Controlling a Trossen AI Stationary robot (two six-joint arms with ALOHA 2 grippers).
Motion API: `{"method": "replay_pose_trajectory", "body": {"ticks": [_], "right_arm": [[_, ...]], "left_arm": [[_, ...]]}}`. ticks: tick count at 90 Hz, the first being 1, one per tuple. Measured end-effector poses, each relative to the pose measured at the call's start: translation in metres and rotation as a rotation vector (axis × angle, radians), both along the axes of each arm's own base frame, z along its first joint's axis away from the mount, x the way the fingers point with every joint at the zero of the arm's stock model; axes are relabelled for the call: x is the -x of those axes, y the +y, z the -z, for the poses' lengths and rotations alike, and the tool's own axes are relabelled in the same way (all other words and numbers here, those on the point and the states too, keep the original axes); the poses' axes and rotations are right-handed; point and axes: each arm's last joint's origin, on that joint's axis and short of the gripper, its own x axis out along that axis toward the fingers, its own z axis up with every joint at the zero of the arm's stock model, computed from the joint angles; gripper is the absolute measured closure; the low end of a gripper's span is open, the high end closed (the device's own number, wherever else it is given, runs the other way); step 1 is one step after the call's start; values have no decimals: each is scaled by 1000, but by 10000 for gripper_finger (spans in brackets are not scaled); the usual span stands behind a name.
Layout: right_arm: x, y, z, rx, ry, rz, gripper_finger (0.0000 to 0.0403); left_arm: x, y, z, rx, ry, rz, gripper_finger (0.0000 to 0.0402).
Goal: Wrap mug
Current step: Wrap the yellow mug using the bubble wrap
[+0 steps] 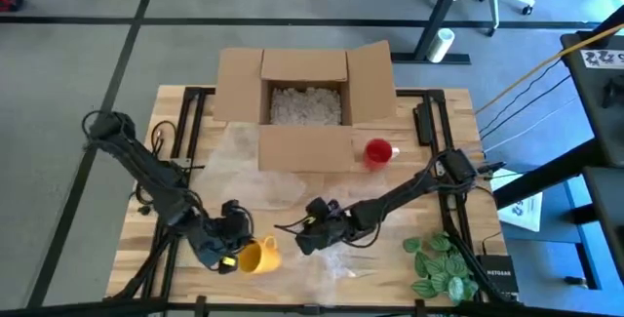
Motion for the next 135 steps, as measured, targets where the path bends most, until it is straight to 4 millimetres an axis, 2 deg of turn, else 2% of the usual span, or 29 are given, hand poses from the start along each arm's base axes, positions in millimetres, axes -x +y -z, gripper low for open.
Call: {"method": "replay_pose_trajectory", "body": {"ticks": [28,47,66,79,92,115,135], "right_arm": [[9,-1,0,-4,161,-43,403],[18,3,4,-40,251,-53,403],[30,20,6,-91,299,-75,403],[35,32,5,-132,299,-85,403],[30,37,2,-152,221,-96,403],[10,26,-6,-132,53,-69,403],[10,20,-4,-127,85,-56,403]], "left_arm": [[-18,-4,34,-39,125,3,401],[-17,0,35,-59,168,3,401],[-11,13,38,-128,272,-42,401],[-8,24,34,-171,311,-48,401],[-3,39,28,-221,353,-67,401],[9,67,21,-345,470,-125,401],[21,85,6,-375,502,-129,401]]}}
